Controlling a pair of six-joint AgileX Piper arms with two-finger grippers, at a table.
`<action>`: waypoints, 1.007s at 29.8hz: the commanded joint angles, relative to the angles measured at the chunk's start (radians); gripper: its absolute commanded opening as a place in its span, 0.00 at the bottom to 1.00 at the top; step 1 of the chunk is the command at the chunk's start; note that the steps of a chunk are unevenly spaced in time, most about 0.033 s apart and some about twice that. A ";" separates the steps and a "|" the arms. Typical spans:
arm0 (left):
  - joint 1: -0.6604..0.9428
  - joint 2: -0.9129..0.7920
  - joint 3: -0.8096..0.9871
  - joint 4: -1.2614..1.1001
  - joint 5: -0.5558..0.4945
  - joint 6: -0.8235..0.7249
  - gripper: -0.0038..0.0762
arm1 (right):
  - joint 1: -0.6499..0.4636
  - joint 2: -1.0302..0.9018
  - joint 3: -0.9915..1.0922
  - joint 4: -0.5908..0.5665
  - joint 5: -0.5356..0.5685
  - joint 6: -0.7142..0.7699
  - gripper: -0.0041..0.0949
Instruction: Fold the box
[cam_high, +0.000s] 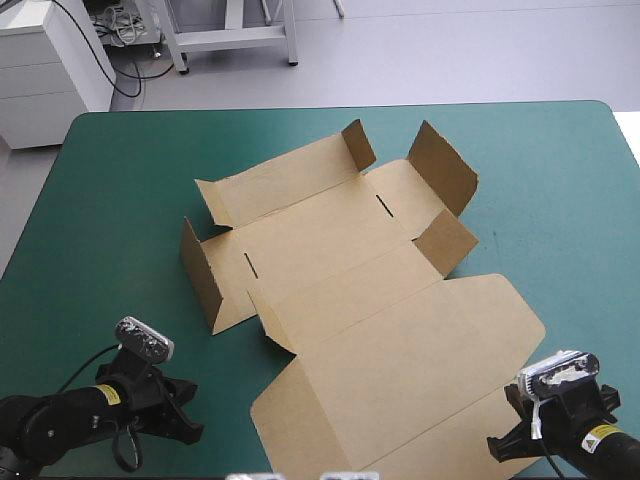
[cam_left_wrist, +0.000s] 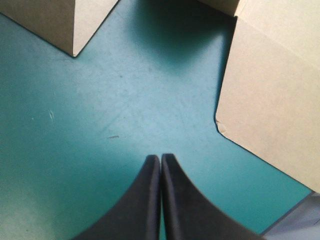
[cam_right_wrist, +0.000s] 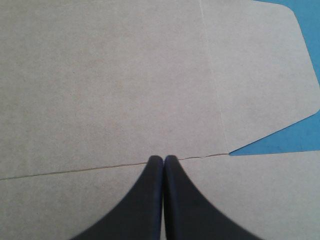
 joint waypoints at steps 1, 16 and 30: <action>-0.002 0.001 -0.030 -0.034 -0.031 -0.002 0.04 | -0.008 0.008 -0.028 0.023 -0.050 -0.001 0.02; -0.002 0.001 -0.030 -0.034 -0.031 -0.002 0.04 | -0.008 0.008 -0.028 0.023 -0.050 -0.003 0.13; -0.002 0.001 -0.030 -0.036 -0.031 -0.002 0.04 | -0.008 0.018 -0.071 0.021 -0.030 0.015 0.86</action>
